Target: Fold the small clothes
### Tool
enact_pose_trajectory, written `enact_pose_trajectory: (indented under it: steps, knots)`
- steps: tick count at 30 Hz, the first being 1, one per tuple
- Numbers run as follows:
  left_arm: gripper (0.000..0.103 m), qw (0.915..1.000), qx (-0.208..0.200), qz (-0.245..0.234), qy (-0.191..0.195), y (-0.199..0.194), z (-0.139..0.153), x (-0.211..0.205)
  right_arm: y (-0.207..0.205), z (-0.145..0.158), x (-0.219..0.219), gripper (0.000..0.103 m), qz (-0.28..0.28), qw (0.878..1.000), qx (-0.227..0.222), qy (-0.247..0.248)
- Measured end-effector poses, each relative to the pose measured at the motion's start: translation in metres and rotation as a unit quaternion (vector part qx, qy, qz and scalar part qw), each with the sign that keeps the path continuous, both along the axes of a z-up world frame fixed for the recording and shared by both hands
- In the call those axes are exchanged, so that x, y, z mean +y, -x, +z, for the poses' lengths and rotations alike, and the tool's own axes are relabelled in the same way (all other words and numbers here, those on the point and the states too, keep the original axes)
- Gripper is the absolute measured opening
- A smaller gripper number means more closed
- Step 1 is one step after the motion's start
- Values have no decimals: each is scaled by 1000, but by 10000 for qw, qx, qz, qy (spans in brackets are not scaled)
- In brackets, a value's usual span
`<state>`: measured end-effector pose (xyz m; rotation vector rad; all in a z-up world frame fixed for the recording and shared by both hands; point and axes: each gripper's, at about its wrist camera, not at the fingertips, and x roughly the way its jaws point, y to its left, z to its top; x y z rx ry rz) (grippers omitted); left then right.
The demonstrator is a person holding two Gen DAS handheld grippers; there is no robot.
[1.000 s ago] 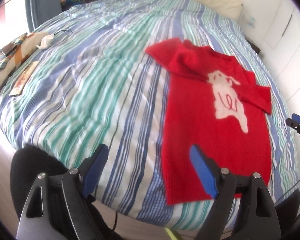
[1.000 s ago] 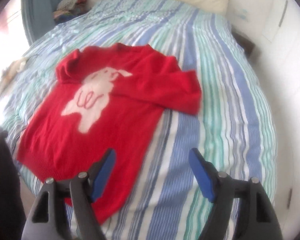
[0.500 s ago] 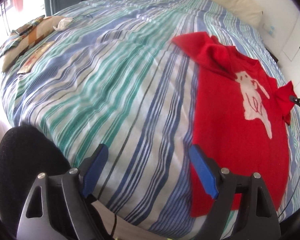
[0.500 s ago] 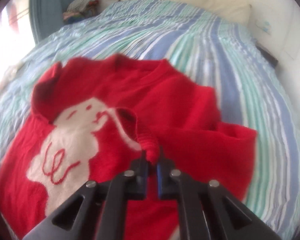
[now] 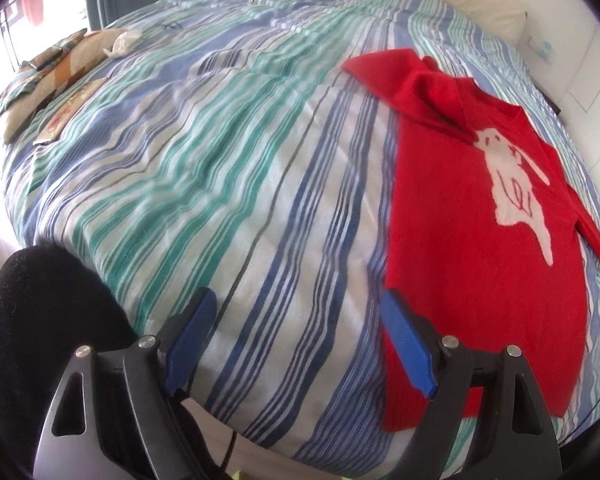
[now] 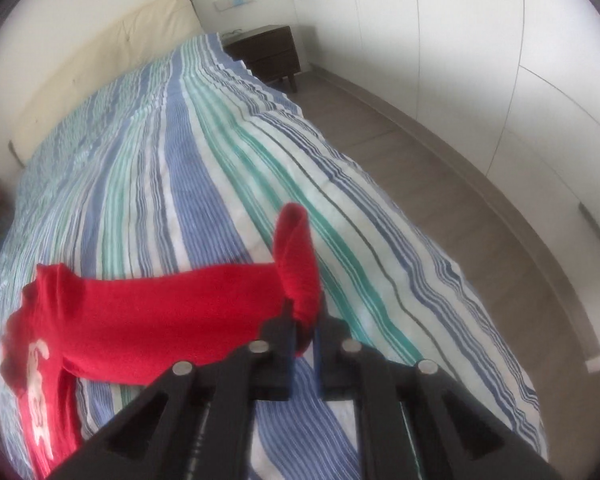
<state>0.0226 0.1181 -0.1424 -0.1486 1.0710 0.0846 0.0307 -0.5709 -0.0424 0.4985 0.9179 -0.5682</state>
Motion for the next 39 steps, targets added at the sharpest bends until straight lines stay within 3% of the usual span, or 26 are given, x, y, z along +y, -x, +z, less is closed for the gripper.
enact_pose_trajectory:
  steps: [4,6,8,10,14,18,20,21,22,25,28,30,32,34,39]
  knots:
    - [85,10000,2,-30,-89,1,-1,-1,16,-37,-5,5,-352,9983,246,-390]
    - [85,9999,10,-51,-120,1,-2,-2,22,-46,-5,6,-423,9977,115,-518]
    - [85,9999,21,-75,-135,0,-3,-3,27,-47,-8,10,-416,9966,5,-705]
    - [85,9998,34,-87,-148,-1,-3,-4,34,-44,-13,19,-422,9955,-48,-843]
    - [86,9998,29,-100,-155,-2,-3,-5,45,-19,-17,20,-523,9972,-105,-528]
    - [86,9998,32,-158,-97,-4,3,-7,28,10,4,24,158,9983,-449,-337]
    - [86,9996,18,-261,-53,-5,13,-9,13,6,20,39,638,9943,-573,-629]
    - [86,9994,-13,-353,-60,-5,21,-10,7,-2,26,53,738,9937,-490,-688]
    - [86,9989,-75,-466,-75,-6,31,-11,5,-13,31,57,763,9940,-317,-717]
    - [87,9942,-458,-969,-132,-13,73,-19,7,-50,31,56,366,9969,217,-666]
    - [94,9832,-914,-1566,-192,-34,113,-38,29,-40,44,57,79,9995,107,-290]
    - [97,9716,-896,-2182,-162,-57,123,-66,38,-21,64,57,284,9995,-86,-71]
    - [97,9582,-614,-2784,-218,-85,112,-101,51,2,89,61,547,9979,-346,41]
    - [97,9553,-447,-2902,-353,-112,87,-130,62,17,119,66,799,9952,-569,71]
    - [87,9767,272,-2131,16,-192,20,-156,76,21,203,70,1559,9847,-756,163]
